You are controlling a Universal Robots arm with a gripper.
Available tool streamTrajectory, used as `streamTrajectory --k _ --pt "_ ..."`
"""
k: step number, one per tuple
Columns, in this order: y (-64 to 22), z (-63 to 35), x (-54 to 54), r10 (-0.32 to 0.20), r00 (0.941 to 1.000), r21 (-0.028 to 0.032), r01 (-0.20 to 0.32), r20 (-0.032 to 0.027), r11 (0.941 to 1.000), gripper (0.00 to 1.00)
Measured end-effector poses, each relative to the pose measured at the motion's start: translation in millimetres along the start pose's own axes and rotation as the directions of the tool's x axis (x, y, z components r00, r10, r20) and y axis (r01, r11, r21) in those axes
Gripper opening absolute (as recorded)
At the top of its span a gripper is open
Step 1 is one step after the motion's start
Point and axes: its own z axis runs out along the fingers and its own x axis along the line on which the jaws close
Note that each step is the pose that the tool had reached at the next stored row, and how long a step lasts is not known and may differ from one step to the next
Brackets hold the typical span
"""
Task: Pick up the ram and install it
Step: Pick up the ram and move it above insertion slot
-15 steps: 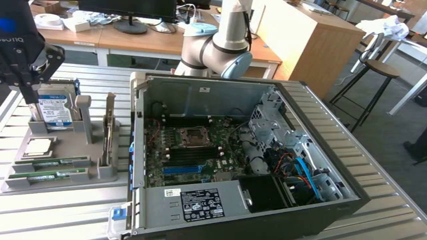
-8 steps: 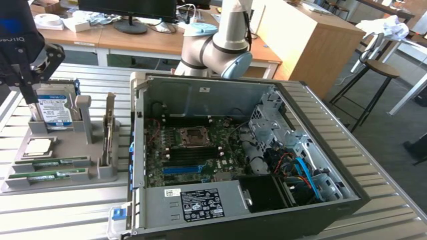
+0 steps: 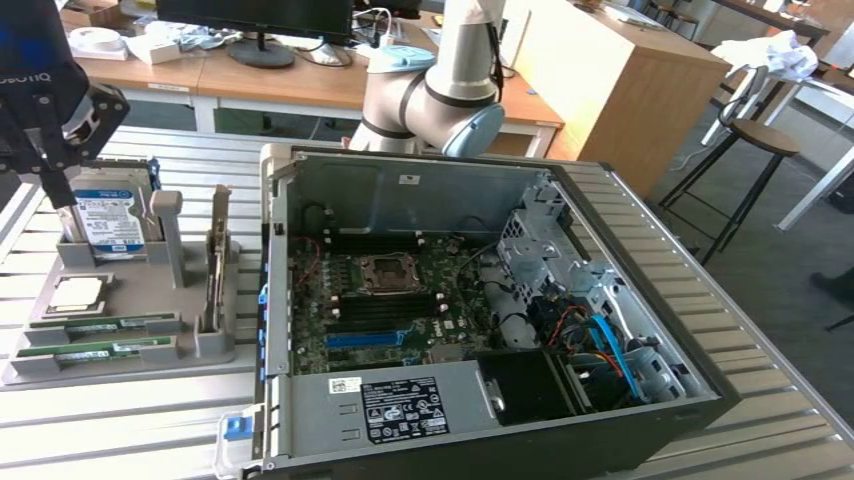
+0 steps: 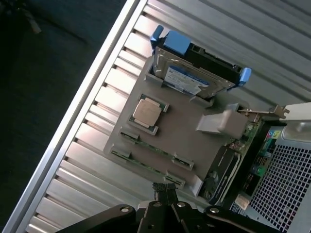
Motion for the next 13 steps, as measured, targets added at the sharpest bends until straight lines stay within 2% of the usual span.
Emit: streamTrajectory --k 3,7,13 --pt "0.0 0.1 0.0 -0.052 0.9986 -0.001 0.052 -0.0023 0.9986 0.1" --pt "0.0 0.2 0.0 -0.118 0.993 -0.0025 0.118 -0.0052 0.993 0.1" --pt "0.0 0.2 0.0 -0.218 0.976 -0.0053 0.218 -0.0093 0.976 0.1"
